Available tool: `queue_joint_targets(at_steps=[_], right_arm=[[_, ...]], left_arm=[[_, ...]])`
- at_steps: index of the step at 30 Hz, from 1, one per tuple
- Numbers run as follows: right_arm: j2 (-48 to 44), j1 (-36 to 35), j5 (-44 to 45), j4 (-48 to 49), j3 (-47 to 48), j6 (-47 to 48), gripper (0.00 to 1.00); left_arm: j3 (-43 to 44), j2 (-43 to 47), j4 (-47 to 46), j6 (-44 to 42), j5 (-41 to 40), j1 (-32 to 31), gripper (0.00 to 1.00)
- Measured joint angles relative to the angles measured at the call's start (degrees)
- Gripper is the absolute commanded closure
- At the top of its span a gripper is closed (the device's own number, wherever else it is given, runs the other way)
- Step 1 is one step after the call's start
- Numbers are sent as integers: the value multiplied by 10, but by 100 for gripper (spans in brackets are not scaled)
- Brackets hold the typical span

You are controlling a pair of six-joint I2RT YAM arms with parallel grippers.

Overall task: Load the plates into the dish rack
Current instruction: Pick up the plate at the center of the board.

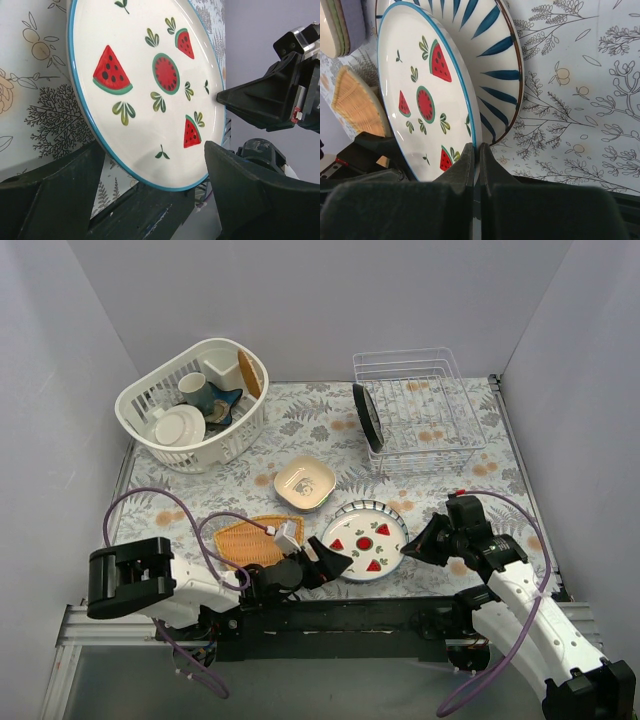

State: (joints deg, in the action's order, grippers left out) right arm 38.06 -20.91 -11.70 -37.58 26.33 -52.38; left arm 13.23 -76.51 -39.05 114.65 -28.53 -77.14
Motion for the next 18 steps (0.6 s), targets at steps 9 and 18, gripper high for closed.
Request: queue_joint_targets(at_steps=[9, 18], right_arm=[[-3, 0, -31, 0, -16, -7, 99], [-22, 0, -39, -17, -18, -6, 99]], left_arm=[[-10, -70, -86, 0, -4, -2, 27], [-20, -103, -138, 2, -9, -2, 44]])
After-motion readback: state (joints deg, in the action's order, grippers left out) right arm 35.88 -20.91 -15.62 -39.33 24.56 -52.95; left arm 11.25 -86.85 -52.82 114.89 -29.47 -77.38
